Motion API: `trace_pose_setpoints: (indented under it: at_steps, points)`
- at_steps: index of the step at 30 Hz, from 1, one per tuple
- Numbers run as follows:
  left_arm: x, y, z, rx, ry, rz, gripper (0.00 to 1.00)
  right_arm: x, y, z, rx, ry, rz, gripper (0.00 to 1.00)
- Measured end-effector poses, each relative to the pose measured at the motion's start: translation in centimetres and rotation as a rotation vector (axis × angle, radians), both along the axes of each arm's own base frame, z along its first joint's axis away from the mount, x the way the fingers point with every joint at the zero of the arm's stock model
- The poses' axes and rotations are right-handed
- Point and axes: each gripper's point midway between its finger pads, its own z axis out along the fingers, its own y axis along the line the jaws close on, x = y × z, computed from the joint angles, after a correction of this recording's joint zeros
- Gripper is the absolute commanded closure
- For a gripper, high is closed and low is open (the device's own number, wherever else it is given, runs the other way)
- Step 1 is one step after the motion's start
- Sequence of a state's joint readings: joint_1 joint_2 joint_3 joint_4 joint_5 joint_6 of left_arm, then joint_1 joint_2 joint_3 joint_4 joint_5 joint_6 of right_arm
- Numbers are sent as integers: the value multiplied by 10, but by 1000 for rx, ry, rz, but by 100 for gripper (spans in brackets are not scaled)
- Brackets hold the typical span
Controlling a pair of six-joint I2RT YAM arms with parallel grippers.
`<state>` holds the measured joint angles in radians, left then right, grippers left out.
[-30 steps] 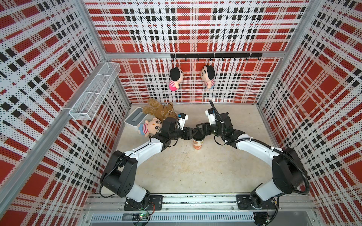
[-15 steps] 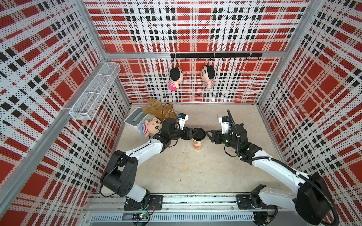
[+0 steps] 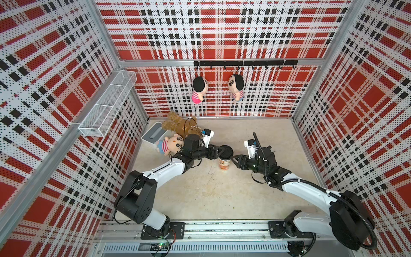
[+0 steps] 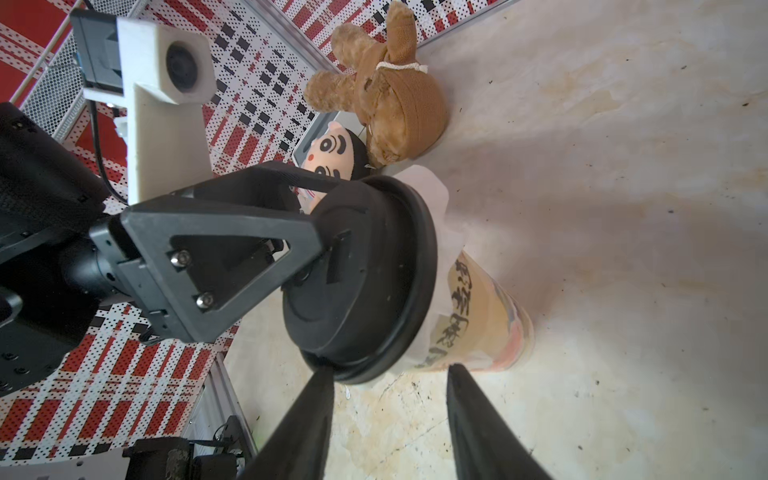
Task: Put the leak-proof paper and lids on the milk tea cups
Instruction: Secure the cup lid on the cup.
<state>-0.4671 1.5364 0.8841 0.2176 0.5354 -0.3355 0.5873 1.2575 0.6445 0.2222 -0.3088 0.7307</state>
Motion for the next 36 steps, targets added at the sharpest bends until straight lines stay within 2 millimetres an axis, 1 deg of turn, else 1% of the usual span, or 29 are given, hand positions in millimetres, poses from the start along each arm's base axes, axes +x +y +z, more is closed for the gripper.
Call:
trace_pose_setpoints:
  at_steps: [3,9,11,12,14,17,19,20,22,23,24,28,29,32,36]
  points:
    - [0,0,0,-1,0,-1,34,3,-1,-4,-13,19,-15,56]
    - [0,0,0,-3,-3,-2,35,10,0,-5,-28,93,-50,61]
    - [-1,0,0,-3,-2,-4,35,11,-2,-11,-45,126,-67,64]
    - [-1,-1,-1,-3,-1,-6,35,9,-3,-18,-63,149,-75,67]
    - [-1,-1,0,-5,-2,-8,35,4,-10,-44,-127,228,-95,69]
    - [-1,-2,-1,-8,-5,-11,35,-5,-21,-76,-217,325,-118,66]
    - [-1,-2,-1,-10,-7,-13,35,-9,-24,-84,-244,353,-122,64]
    - [-1,-2,-1,-11,-8,-13,35,-10,-24,-84,-248,352,-119,63]
    - [-1,-2,0,-12,-9,-13,35,-12,-21,-77,-239,329,-104,62]
    - [-1,-2,0,-12,-9,-13,35,-12,-20,-69,-223,306,-97,61]
    - [-1,-2,-1,-12,-9,-12,35,-11,-17,-60,-205,279,-89,60]
    - [-1,-2,0,-13,-11,-12,35,-6,-8,-10,-104,130,-59,59]
    - [-1,-2,0,-13,-11,-12,35,-4,-6,-3,-92,108,-54,59]
    - [-1,-2,-1,-15,-11,-13,35,2,-1,12,-70,56,-46,59]
    - [-1,-2,0,-17,-10,-14,36,13,7,23,-59,20,-38,60]
